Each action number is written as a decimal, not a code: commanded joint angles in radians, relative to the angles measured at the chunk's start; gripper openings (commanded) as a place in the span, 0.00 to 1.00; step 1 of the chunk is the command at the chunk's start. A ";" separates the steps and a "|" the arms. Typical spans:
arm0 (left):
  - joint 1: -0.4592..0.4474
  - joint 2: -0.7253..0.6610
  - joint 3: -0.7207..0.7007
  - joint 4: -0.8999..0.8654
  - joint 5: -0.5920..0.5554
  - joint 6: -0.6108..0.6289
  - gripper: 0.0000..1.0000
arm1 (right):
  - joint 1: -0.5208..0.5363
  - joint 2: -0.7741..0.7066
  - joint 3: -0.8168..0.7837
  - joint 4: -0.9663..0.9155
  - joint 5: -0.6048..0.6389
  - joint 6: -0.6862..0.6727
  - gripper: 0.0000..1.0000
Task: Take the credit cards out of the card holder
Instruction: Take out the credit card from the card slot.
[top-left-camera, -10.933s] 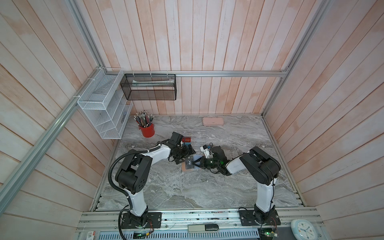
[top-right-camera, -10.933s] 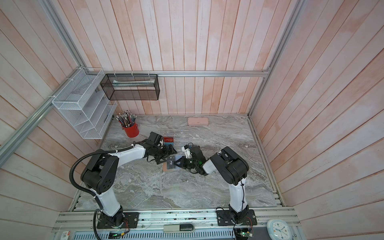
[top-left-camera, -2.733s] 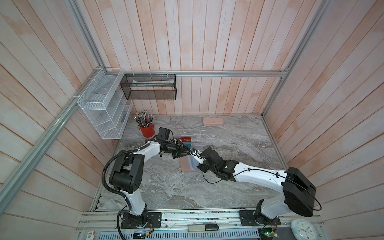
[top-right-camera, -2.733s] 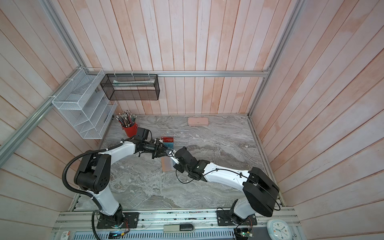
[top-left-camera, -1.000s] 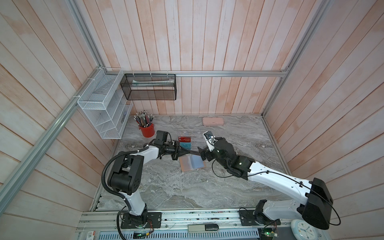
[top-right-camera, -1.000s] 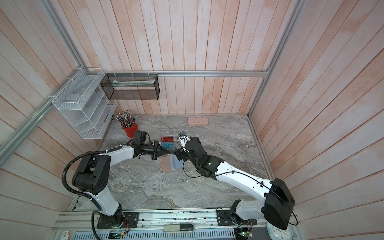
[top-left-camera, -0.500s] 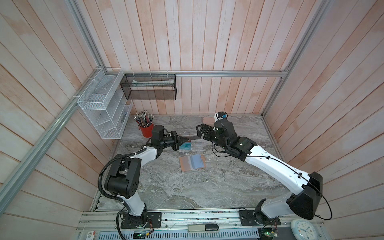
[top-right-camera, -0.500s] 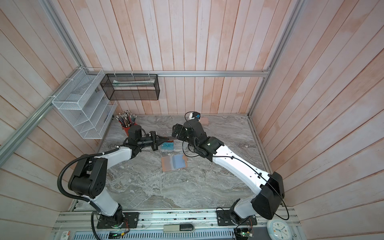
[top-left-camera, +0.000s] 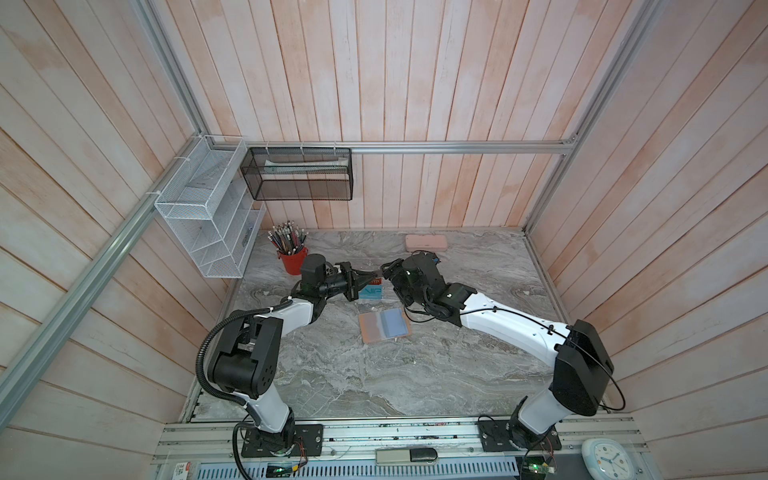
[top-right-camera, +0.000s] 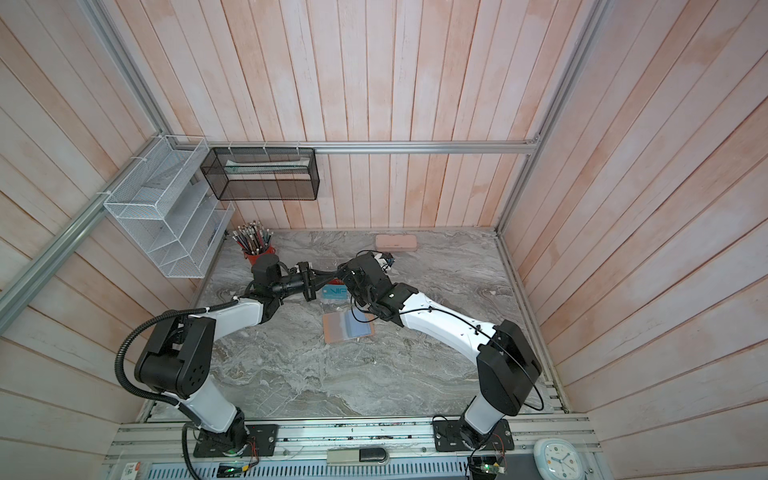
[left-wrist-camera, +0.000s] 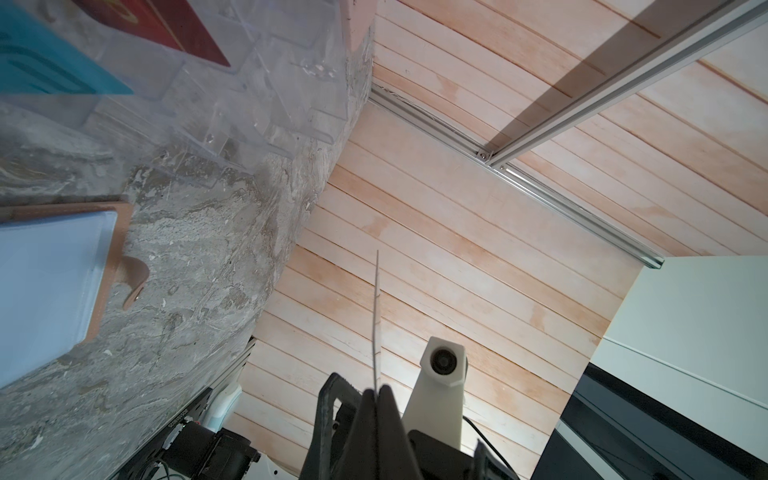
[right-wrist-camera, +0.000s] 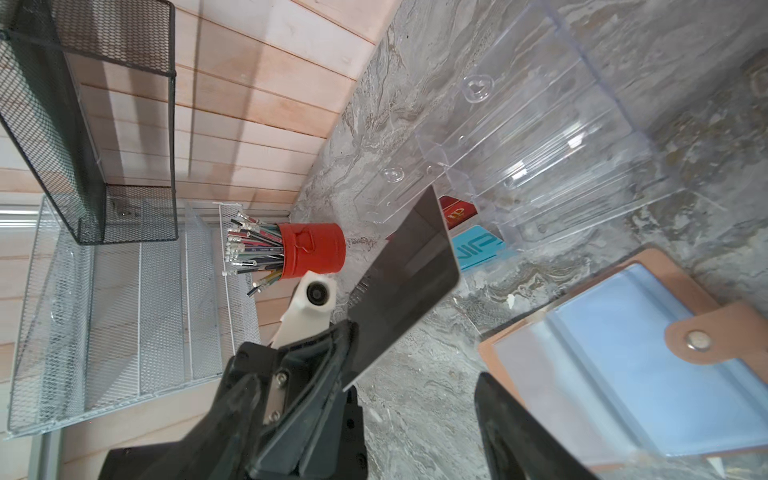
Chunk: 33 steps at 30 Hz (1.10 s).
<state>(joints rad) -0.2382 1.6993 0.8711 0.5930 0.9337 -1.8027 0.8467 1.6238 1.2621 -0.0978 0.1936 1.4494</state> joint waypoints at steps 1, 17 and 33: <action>0.003 -0.029 -0.016 0.065 0.008 -0.012 0.00 | 0.007 0.020 0.056 0.031 0.049 0.078 0.71; 0.007 -0.015 -0.023 0.090 -0.013 -0.001 0.00 | 0.007 0.038 -0.006 0.060 0.050 0.155 0.38; 0.007 0.022 0.001 0.102 -0.027 0.017 0.00 | 0.030 -0.023 -0.106 0.097 0.050 0.181 0.37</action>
<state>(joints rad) -0.2356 1.7012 0.8520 0.6529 0.9173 -1.8019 0.8654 1.6276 1.1847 -0.0120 0.2382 1.6073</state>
